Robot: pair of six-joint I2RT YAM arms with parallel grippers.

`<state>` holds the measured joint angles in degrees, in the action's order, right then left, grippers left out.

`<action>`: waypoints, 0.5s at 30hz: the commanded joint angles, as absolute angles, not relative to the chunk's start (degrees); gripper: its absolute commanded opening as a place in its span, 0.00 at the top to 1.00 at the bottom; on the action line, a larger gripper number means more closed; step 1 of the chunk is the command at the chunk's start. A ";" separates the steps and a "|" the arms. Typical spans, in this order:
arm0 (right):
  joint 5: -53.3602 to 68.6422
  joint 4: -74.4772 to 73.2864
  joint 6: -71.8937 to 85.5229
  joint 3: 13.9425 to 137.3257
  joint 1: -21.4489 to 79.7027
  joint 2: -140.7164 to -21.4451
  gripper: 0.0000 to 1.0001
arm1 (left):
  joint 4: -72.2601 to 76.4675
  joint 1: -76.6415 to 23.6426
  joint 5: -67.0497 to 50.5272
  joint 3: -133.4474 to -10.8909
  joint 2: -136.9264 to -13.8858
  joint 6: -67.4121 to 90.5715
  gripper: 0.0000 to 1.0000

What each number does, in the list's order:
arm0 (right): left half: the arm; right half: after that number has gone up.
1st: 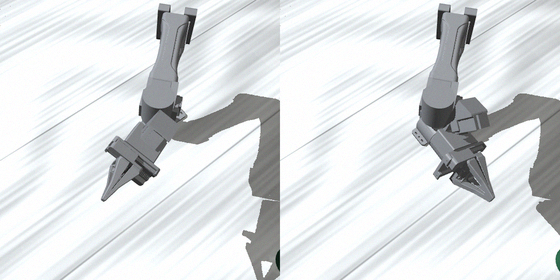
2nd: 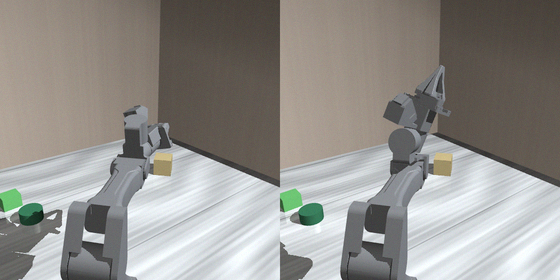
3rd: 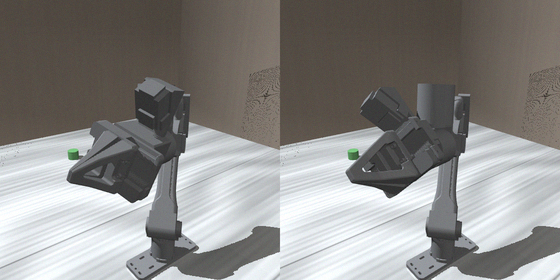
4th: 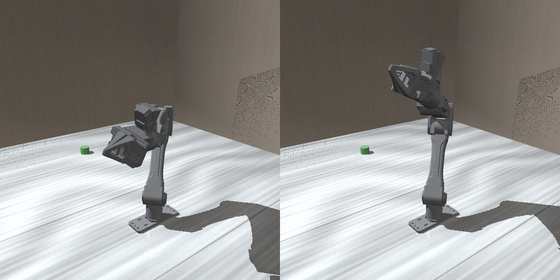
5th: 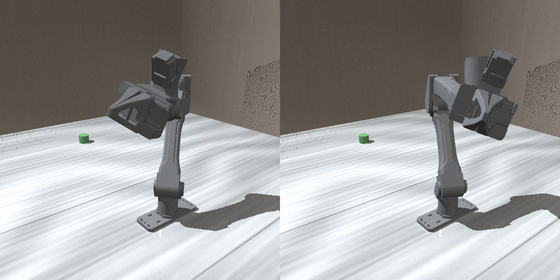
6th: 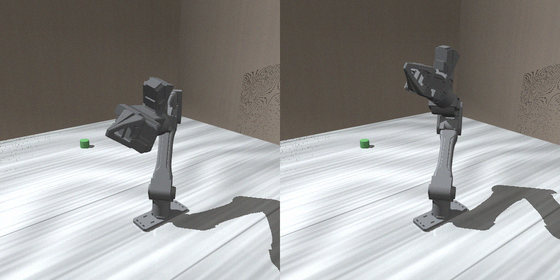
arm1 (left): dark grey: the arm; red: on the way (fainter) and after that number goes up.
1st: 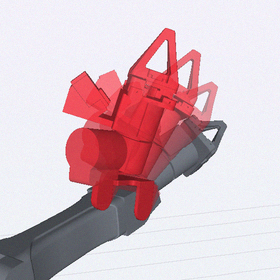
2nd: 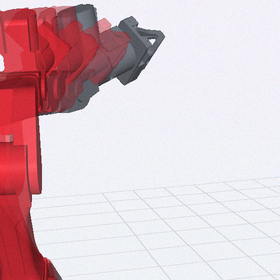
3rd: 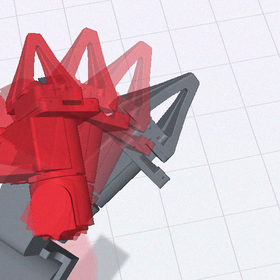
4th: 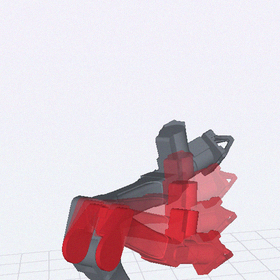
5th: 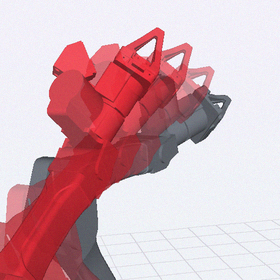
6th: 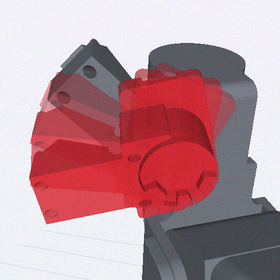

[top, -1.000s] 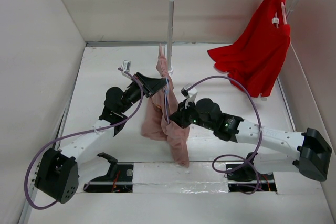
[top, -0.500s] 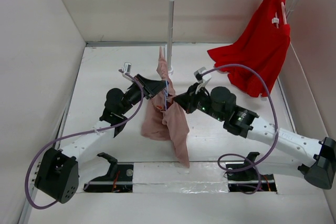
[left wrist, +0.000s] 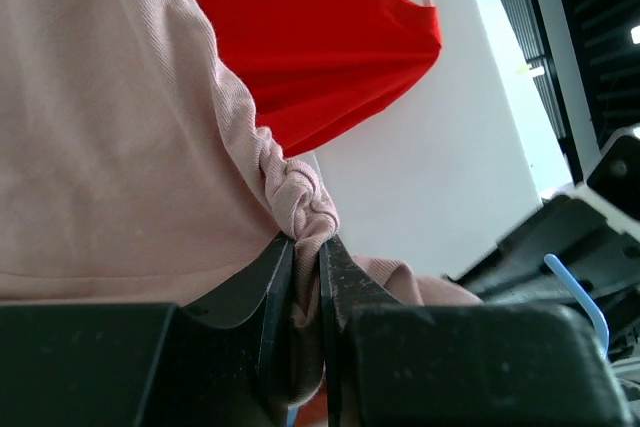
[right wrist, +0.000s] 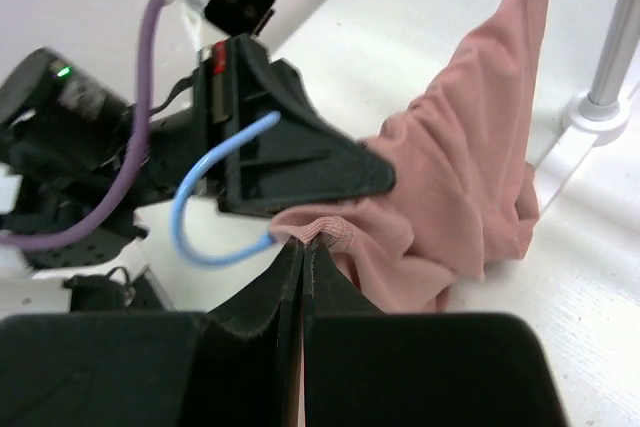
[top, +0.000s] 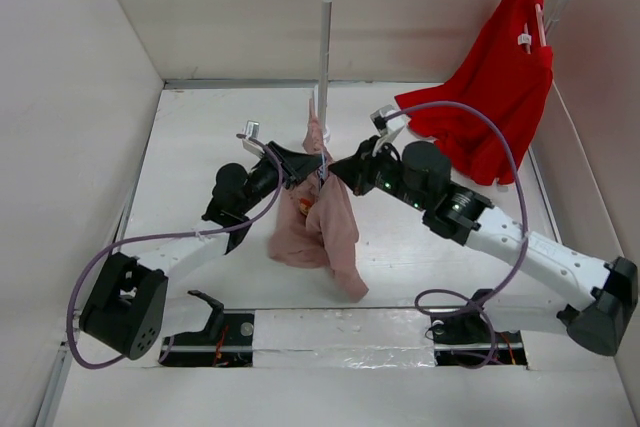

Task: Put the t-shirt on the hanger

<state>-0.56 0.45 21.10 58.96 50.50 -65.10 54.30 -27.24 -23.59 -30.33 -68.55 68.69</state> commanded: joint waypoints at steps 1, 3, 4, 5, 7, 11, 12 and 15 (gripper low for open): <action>5.79 0.62 22.06 61.43 48.60 -71.62 1.00 | 62.84 -27.07 -25.93 -28.67 -68.91 71.89 1.00; 3.00 1.84 23.81 59.60 50.97 -71.98 1.00 | 62.84 -27.07 -22.18 -26.82 -67.42 72.16 1.00; 2.03 2.72 24.86 58.37 51.93 -70.68 1.00 | 62.41 -27.07 -20.67 -25.41 -65.76 72.16 1.00; 1.15 4.90 27.22 55.92 53.25 -69.79 1.00 | 62.23 -27.07 -19.26 -24.70 -64.96 72.33 1.00; 0.35 6.15 29.00 54.32 53.79 -67.95 1.00 | 62.57 -27.07 -15.04 -22.69 -63.55 72.86 1.00; -3.51 5.10 31.11 54.58 56.07 -67.85 1.00 | 67.06 -27.07 -14.76 -22.41 -65.82 76.11 1.00; -4.39 5.53 30.94 54.67 56.07 -68.03 1.00 | 67.67 -27.07 -15.37 -22.67 -66.44 76.64 1.00; -4.40 4.22 30.68 55.72 56.07 -69.78 1.00 | 71.19 -27.07 -16.60 -21.53 -67.76 78.48 1.00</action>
<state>-2.24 1.74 29.54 53.43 55.96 -69.41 61.89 -27.24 -16.27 -21.85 -67.44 75.77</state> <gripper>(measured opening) 0.012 0.084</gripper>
